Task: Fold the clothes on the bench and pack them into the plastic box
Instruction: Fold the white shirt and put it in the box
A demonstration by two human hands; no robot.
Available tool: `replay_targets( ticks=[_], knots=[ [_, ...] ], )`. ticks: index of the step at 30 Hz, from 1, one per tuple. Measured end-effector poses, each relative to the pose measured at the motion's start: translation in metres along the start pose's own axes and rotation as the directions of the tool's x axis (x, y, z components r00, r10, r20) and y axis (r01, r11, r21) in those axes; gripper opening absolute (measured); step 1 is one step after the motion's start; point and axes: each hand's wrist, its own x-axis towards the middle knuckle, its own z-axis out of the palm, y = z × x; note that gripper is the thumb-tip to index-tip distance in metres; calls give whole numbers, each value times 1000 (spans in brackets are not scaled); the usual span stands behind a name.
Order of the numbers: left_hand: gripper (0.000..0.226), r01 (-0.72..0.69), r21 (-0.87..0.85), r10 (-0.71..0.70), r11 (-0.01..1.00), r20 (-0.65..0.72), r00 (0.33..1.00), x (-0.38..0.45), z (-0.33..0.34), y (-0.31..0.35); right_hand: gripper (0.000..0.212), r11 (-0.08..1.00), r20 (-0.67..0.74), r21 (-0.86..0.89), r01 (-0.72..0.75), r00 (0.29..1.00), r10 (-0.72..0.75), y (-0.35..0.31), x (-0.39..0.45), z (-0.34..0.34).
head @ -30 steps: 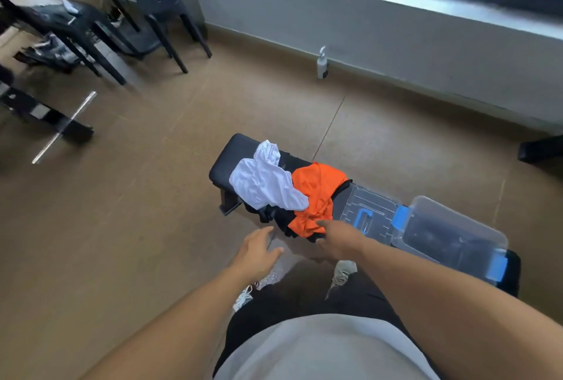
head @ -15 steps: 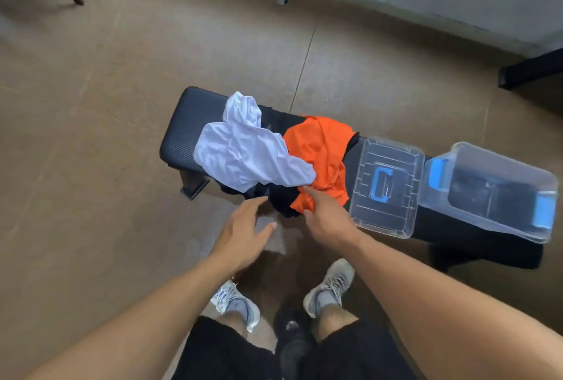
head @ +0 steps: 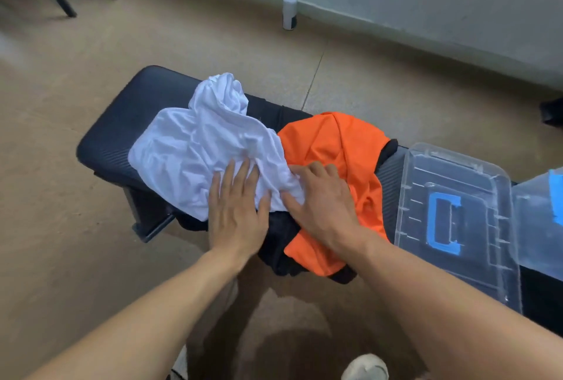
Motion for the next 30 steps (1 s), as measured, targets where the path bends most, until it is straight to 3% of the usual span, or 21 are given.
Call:
replay_targets(
  ticks=[3, 6, 10, 12, 16, 18, 19, 21, 22, 25, 27, 30],
  knots=[
    [51, -73, 56, 82, 996, -181, 980, -5, 18, -4, 35, 999, -105, -16, 33, 994, -35, 3, 0, 11],
    [52, -117, 60, 127, 991, -207, 970, -6, 24, -13, 29, 999, -117, -12, 36, 992, -38, 4, -2, 10],
    [56, -68, 5, 68, 998, -130, 989, -8, 17, -7, 21, 1000, -57, 7, 3, 998, -3, -6, -5, -1],
    [56, -18, -104, 14, 994, -34, 999, -10, 2, 0, 15, 999, -58, 46, -10, 998, 13, -12, -11, -9],
    [75, 18, -364, -8, 931, 28, 1000, -28, -41, 19, 15, 960, -285, 250, 129, 957, -54, -31, -32, -34],
    [75, 10, -400, -15, 917, -7, 1000, -39, -64, 33, 10, 821, -282, 542, 177, 959, -21, -50, -42, -59],
    [60, -5, -440, -28, 898, -70, 997, -44, -77, 40, 13, 726, -260, 659, 195, 965, -23, -60, -48, -72],
    [20, -66, -578, -79, 813, -222, 972, -52, -106, 52, 15, 584, -303, 758, 290, 950, -78, -78, -62, -98],
    [13, -114, -633, -99, 765, -291, 952, -54, -123, 58, 17, 509, -326, 794, 333, 939, -106, -86, -68, -111],
    [20, -213, -673, -124, 709, -415, 901, -60, -177, 74, 24, 276, -341, 893, 355, 935, -98, -97, -84, -146],
    [25, -238, -679, -101, 695, -420, 902, -68, -211, 87, 16, 235, -324, 906, 351, 935, -146, -94, -92, -160],
    [32, -240, -757, -81, 608, -359, 930, -81, -254, 105, 38, 319, -209, 886, 337, 904, -374, -90, -110, -163]
  ],
)
